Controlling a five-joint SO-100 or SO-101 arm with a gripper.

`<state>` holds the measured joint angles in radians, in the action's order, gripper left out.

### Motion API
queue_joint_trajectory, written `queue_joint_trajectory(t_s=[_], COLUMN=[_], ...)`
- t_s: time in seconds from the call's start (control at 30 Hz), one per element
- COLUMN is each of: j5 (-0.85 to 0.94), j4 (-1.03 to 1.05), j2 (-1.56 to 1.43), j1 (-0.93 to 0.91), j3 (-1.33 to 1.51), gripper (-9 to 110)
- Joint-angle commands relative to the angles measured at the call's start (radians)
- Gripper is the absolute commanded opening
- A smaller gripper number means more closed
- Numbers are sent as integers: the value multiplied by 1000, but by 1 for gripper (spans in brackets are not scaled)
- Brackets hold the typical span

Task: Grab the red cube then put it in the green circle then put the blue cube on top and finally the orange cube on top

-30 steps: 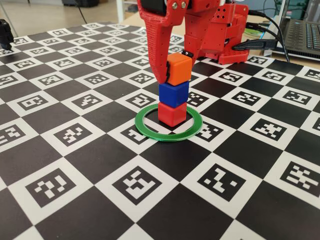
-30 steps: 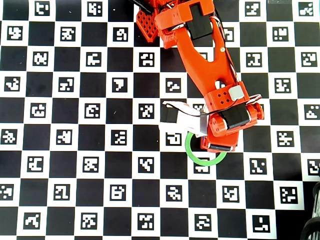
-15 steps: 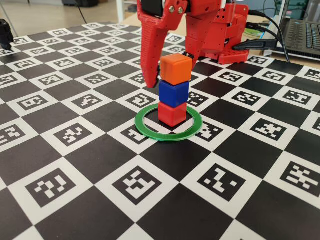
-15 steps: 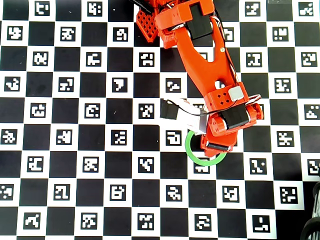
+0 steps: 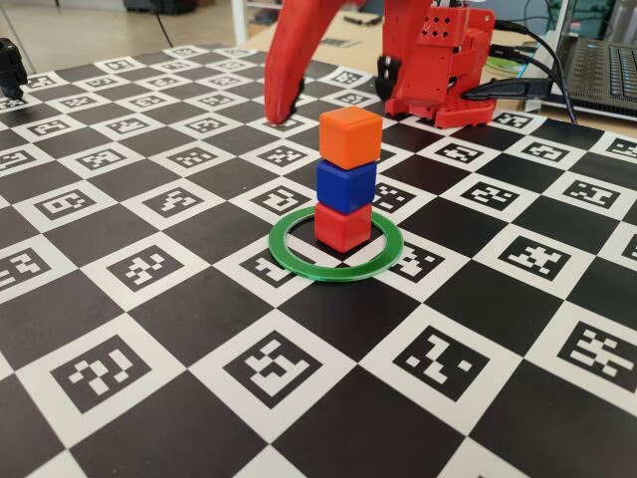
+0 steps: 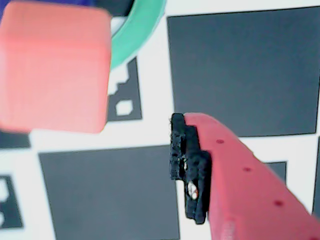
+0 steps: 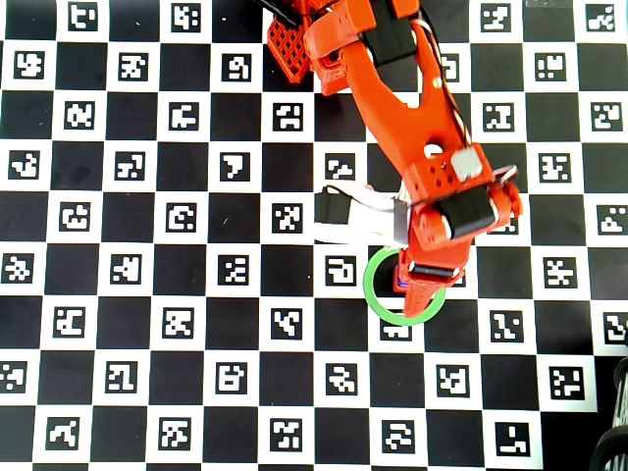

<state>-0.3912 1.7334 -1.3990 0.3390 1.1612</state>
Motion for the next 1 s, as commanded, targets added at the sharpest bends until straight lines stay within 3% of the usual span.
queue_joint_trajectory(t_s=[0.0,0.2,0.43,0.63,0.83,0.97], j5=[71,314,742,1019,1350,1422], j4=[28,-166,-390,-586,-813,-884], j2=[-209,-434,-686,-850,-1094,-1220], j1=[-51,-222,-393,-468,-431,-416], j3=[5,278,624,876,1264,1428], gripper=[43,31,-6,-6,-7,-7])
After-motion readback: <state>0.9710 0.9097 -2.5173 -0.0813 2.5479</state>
